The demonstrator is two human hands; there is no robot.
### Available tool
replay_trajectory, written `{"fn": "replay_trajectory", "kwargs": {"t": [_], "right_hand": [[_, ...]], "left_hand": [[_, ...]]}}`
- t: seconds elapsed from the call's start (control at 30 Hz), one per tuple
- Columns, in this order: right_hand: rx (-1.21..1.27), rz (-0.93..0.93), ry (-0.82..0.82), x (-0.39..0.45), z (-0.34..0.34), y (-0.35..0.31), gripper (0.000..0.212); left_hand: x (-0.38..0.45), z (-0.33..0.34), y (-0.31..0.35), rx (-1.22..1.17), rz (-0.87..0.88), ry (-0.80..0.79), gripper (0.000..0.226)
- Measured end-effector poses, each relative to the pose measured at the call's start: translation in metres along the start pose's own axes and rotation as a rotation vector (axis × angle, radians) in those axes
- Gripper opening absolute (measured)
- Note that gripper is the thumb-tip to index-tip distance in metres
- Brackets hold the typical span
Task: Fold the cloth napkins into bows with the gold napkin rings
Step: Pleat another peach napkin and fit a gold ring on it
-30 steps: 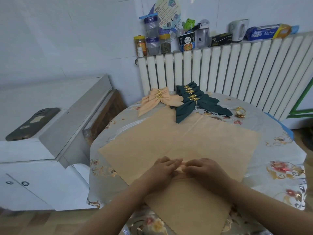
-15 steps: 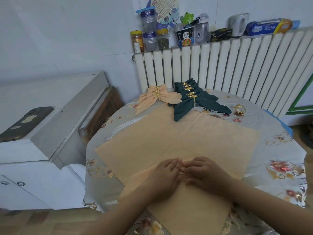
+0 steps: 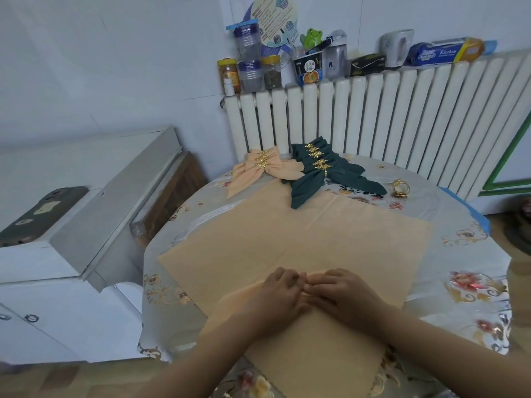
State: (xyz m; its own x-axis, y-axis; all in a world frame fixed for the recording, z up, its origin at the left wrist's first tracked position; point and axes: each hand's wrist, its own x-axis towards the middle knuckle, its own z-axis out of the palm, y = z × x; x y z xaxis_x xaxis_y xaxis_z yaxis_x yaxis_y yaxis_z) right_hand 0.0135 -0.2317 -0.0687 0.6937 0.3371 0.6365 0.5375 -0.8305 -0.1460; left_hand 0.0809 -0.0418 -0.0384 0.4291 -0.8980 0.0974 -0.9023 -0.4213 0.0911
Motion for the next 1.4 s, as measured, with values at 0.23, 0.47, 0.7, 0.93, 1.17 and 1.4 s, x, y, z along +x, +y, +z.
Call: {"fn": "replay_trajectory", "kwargs": {"t": [0.23, 0.47, 0.7, 0.93, 1.17, 1.4], "right_hand": [[0.026, 0.058, -0.032, 0.000, -0.005, -0.005, 0.024], [0.047, 0.165, 0.030, 0.005, -0.004, -0.013, 0.036], [0.113, 0.395, -0.110, 0.010, -0.008, -0.012, 0.027], [0.214, 0.571, -0.071, 0.017, -0.023, -0.001, 0.024], [0.298, 1.016, 0.114, 0.033, -0.053, 0.047, 0.023], [0.158, 1.267, 0.187, 0.026, -0.071, 0.124, 0.026]], "left_hand": [[0.005, 0.002, -0.002, -0.034, -0.029, 0.050, 0.056], [0.005, 0.005, 0.001, -0.045, -0.035, 0.061, 0.050], [0.008, 0.009, 0.003, -0.131, -0.040, 0.126, 0.042], [0.021, 0.004, -0.002, -0.280, -0.090, 0.132, 0.050], [0.061, -0.010, -0.013, -0.287, -0.157, 0.060, 0.042], [0.128, -0.017, -0.022, -0.271, -0.168, 0.134, 0.042]]}}
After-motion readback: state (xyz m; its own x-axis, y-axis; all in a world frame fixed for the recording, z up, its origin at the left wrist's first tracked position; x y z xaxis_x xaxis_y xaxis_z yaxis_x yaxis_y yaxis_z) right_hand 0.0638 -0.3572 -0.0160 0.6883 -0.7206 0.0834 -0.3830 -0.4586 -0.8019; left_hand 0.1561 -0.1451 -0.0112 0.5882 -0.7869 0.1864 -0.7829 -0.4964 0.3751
